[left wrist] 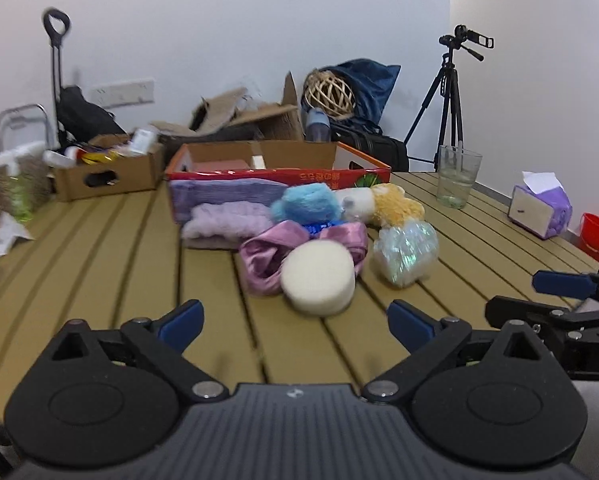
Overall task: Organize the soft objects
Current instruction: 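Grasp the white round sponge with the left tool while the right tool grasps the sparkly clear bag, then carry the white sponge with the left tool while the right tool carries the sparkly bag into the box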
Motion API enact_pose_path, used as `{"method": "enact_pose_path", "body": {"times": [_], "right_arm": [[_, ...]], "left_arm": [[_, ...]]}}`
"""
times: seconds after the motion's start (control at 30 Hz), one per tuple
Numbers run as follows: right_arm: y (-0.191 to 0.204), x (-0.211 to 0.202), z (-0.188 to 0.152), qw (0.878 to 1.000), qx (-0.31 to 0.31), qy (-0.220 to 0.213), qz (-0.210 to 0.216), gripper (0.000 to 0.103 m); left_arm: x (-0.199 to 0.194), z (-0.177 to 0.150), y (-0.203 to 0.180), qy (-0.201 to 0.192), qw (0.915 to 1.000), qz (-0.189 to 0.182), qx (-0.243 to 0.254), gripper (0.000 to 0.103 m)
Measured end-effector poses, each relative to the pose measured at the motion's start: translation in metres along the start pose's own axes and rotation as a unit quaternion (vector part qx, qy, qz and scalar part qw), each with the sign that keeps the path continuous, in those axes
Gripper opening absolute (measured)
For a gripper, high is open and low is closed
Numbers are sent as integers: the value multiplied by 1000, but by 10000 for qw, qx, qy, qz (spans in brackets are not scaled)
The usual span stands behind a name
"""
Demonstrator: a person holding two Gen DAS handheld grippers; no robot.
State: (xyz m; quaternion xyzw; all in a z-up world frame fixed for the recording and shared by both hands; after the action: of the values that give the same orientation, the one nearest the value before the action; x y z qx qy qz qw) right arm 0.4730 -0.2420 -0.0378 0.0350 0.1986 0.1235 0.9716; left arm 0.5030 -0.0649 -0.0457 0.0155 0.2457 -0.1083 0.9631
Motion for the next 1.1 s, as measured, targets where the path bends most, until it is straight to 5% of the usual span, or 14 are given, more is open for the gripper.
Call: {"method": "enact_pose_path", "body": {"times": [0.27,0.4,0.43,0.9,1.1], "right_arm": [[-25,95,36,9992,357,35,149,79],[-34,129,34,9975,596,189,314,40],[-36,135,30,9966,699,257,339,39],[-30,144,25,9984,403,289,285,34],[-33,134,22,9977,526,292,304,25]], "left_arm": [[84,14,-1,418,9979,-430,-224,76],[93,5,-1,424,9973,-539,-268,65],[92,5,-2,382,9970,-628,-246,59],[86,7,1,265,9958,-800,-354,56],[54,16,-2,123,9951,-868,-462,56]]}}
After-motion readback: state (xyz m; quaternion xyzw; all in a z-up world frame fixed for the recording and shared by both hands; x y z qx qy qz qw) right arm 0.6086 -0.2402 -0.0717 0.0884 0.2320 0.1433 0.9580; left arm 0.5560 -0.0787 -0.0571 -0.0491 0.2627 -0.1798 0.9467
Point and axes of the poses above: each gripper's, at about its wrist camera, not at the fingertips, and x roughly the way its jaws point, y to its left, z to its top, the point moved 6 cm from there along x, roughly the way its jaws point, and after that the axes turned 2 degrees about z, right-handed, at the moved point
